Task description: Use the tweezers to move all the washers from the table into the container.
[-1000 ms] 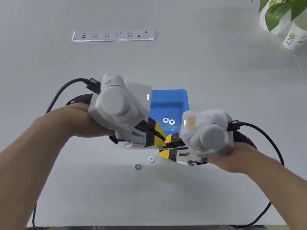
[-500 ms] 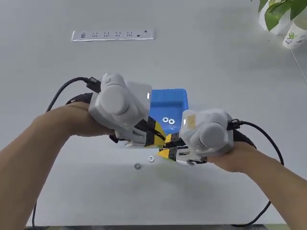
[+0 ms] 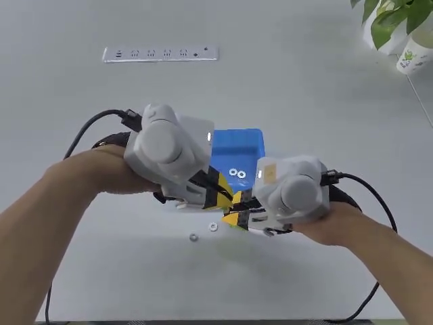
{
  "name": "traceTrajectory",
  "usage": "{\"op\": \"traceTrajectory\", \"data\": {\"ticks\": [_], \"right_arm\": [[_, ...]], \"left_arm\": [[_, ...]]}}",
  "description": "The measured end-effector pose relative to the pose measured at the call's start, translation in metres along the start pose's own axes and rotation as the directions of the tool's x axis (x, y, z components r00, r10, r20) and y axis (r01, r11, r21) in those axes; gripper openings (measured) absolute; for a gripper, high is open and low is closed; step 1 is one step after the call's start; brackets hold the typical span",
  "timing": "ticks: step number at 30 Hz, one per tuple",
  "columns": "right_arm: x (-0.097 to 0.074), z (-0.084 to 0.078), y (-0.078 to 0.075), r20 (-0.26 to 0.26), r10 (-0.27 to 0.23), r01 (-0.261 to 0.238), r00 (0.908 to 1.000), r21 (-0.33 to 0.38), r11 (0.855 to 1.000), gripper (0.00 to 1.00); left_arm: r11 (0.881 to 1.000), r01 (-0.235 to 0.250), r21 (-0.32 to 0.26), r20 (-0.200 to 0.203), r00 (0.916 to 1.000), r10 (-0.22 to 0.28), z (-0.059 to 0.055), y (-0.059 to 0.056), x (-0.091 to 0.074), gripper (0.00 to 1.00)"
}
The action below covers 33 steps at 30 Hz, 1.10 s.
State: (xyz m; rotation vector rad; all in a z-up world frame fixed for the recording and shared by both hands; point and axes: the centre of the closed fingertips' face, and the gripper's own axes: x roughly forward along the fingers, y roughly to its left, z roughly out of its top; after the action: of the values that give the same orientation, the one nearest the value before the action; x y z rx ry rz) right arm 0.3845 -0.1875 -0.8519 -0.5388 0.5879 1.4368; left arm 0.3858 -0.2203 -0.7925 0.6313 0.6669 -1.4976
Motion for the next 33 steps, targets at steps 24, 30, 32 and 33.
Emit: {"op": "traceTrajectory", "data": {"ticks": [24, 30, 32, 33], "right_arm": [[-0.023, 0.027, 0.000, 0.018, -0.018, 0.018, 0.9997, -0.036, 0.999, 0.10], [-0.030, 0.034, -0.003, 0.022, -0.022, 0.023, 0.9995, -0.035, 0.999, 0.10], [-0.031, 0.036, -0.005, 0.021, -0.026, 0.027, 0.9994, -0.040, 0.999, 0.10], [-0.032, 0.037, -0.006, 0.022, -0.028, 0.029, 0.9994, -0.040, 0.999, 0.10]], "left_arm": [[1.000, -0.017, 0.011, 0.012, 0.9998, 0.017, 0.024, -0.003, -0.026, 0.07], [1.000, -0.023, 0.020, 0.013, 0.9997, 0.023, 0.030, 0.000, -0.032, 0.07], [0.999, -0.026, 0.024, 0.013, 0.9996, 0.026, 0.032, 0.002, -0.034, 0.07], [0.999, -0.027, 0.025, 0.013, 0.9996, 0.027, 0.033, 0.003, -0.035, 0.07]]}}
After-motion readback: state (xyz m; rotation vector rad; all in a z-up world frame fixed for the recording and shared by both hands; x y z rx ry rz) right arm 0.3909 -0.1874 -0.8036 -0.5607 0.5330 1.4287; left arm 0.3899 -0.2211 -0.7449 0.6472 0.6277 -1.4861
